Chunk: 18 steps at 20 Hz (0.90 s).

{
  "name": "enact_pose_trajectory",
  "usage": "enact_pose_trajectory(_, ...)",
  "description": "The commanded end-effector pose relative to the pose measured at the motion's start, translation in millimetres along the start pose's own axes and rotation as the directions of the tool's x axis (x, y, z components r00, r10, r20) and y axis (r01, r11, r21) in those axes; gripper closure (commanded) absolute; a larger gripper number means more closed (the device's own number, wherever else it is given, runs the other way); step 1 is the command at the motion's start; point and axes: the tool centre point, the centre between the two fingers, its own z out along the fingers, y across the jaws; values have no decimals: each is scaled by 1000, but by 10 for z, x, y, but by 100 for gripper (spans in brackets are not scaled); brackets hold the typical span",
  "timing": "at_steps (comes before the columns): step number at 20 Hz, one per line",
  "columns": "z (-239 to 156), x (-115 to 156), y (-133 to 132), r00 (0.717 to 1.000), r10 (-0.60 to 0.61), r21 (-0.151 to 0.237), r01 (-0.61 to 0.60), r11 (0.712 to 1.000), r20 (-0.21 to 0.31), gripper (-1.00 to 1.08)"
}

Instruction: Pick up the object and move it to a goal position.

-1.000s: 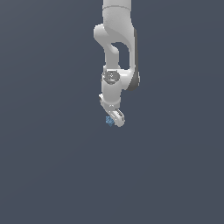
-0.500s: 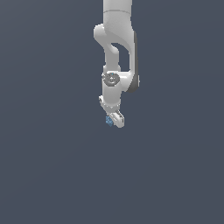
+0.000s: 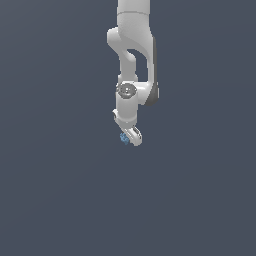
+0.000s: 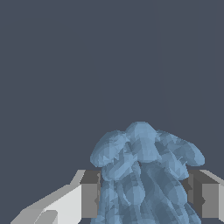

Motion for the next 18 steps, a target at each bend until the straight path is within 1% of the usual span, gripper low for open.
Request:
enact_pose_trajectory(1, 2, 51, 37, 1000, 2, -1, -2, 1000, 0, 108)
enact_pose_trajectory(5, 1, 206, 141, 1000, 2, -1, -2, 1000, 0, 108)
enact_pose_trajectory(9, -1, 451, 305, 1000, 2, -1, -2, 1000, 0, 108)
enact_pose_trajectory(12, 1, 698, 468, 1000, 2, -1, -2, 1000, 0, 108)
enact_pose_trajectory(18, -4, 1295, 853, 1000, 2, -1, -2, 1000, 0, 108)
